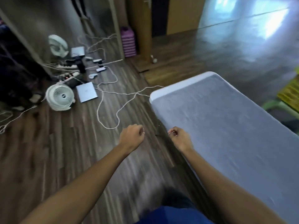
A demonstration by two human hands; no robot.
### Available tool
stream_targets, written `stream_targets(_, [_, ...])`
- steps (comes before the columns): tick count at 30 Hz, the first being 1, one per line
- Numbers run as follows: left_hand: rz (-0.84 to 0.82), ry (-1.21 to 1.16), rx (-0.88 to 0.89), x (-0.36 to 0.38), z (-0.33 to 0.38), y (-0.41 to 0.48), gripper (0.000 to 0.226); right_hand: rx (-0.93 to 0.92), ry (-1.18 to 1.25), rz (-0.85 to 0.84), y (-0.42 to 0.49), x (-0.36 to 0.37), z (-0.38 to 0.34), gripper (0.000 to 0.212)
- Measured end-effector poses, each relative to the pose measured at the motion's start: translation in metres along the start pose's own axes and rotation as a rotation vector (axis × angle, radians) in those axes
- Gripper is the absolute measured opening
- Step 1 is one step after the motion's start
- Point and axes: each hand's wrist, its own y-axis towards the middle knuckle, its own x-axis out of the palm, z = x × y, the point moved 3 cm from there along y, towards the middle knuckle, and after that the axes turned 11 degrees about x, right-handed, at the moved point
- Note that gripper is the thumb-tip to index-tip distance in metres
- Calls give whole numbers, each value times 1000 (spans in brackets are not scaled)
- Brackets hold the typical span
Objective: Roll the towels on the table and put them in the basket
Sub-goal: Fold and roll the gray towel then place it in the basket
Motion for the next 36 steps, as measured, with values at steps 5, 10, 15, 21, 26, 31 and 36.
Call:
stream_targets(5, [47,6,-140,-31,-73,41,12,-104,-51,-86,67,46,-88,15])
stream_targets(10, [64,-16,-207,-53,-148,119,11,-118,-24,-145,152,84,-162,13])
stream_targets(15, [16,4,-216,-78,-207,221,12,-89,25,-146,244,92,-236,14])
stream_targets(21, [-51,15,-162,-95,-257,343,12,-30,107,-121,339,85,-300,10])
stream_targets(26, [-103,-31,-22,-87,-294,465,11,83,185,-25,423,81,-330,11])
stream_targets(31, [-196,-39,234,-74,-295,599,10,229,333,153,495,61,-348,10])
stream_targets(36, [-315,-17,581,-58,-247,702,11,409,470,396,518,25,-338,10])
